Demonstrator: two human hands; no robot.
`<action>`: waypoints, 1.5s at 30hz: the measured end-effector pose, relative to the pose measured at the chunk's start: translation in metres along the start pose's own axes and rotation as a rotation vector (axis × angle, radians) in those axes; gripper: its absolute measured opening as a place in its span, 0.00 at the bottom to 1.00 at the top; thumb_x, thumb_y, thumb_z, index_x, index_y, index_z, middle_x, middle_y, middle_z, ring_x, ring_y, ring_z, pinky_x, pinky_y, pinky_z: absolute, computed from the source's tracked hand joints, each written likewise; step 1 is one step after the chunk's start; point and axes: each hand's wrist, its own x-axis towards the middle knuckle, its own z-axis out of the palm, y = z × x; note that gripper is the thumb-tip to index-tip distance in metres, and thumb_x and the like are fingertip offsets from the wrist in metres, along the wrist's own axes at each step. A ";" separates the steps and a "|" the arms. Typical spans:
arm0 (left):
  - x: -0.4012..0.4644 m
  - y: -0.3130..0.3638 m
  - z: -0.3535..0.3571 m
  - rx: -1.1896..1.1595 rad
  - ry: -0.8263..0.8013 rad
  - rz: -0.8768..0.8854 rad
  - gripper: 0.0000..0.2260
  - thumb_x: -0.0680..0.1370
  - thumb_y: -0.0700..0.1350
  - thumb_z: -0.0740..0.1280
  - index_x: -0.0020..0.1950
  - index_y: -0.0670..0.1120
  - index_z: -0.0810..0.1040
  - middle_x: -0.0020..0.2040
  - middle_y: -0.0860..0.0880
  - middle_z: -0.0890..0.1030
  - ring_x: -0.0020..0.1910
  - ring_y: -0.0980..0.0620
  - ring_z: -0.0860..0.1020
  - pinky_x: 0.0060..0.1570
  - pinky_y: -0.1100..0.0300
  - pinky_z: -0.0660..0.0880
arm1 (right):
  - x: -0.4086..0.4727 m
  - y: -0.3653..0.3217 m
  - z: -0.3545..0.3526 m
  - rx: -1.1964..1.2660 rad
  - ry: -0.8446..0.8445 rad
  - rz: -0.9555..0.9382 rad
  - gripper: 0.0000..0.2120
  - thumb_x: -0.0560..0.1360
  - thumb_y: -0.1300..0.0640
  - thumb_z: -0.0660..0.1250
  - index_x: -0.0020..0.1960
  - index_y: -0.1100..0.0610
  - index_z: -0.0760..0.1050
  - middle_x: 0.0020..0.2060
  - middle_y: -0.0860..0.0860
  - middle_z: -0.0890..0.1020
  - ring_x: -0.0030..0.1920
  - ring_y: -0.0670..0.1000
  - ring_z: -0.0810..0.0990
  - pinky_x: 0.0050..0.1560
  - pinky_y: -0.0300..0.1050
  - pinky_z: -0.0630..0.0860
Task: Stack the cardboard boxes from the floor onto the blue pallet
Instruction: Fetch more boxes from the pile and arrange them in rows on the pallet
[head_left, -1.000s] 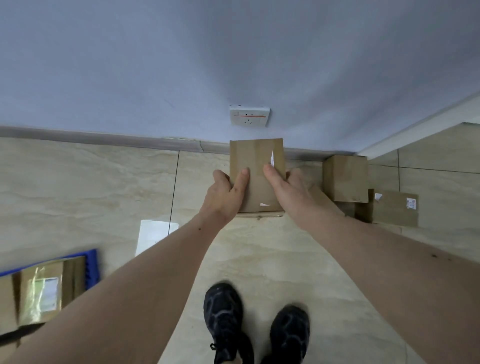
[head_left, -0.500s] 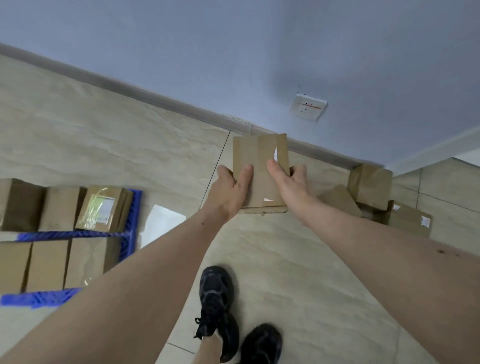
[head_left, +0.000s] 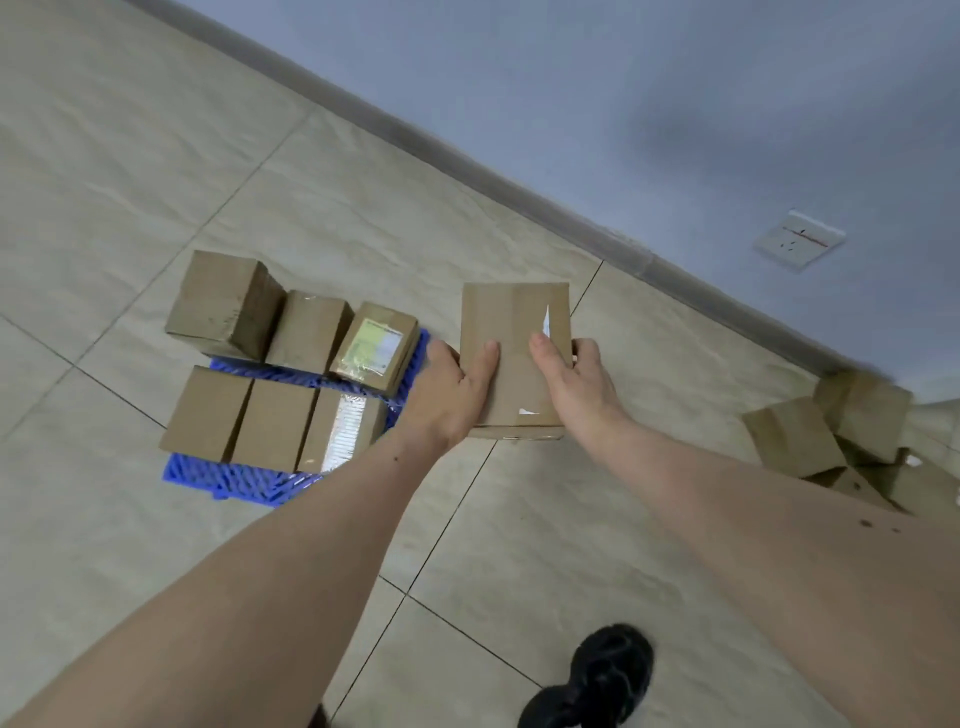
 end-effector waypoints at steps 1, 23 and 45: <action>-0.001 -0.012 -0.019 -0.003 0.000 -0.001 0.26 0.78 0.65 0.56 0.61 0.44 0.65 0.53 0.50 0.75 0.52 0.50 0.75 0.48 0.56 0.70 | -0.006 -0.006 0.020 0.004 -0.007 -0.003 0.25 0.76 0.33 0.59 0.62 0.52 0.67 0.54 0.50 0.77 0.55 0.53 0.76 0.56 0.50 0.71; 0.127 -0.124 -0.262 0.351 0.156 -0.072 0.27 0.74 0.64 0.64 0.63 0.44 0.70 0.60 0.46 0.76 0.60 0.45 0.74 0.53 0.51 0.72 | 0.041 -0.115 0.291 0.056 -0.076 0.084 0.27 0.75 0.36 0.62 0.67 0.50 0.66 0.56 0.47 0.76 0.57 0.52 0.76 0.61 0.50 0.72; 0.257 -0.189 -0.268 0.749 0.163 -0.011 0.28 0.75 0.63 0.64 0.66 0.45 0.70 0.68 0.47 0.65 0.67 0.44 0.64 0.57 0.49 0.70 | 0.154 -0.090 0.401 0.137 0.016 0.245 0.29 0.76 0.38 0.59 0.73 0.49 0.62 0.65 0.52 0.75 0.63 0.58 0.74 0.68 0.58 0.67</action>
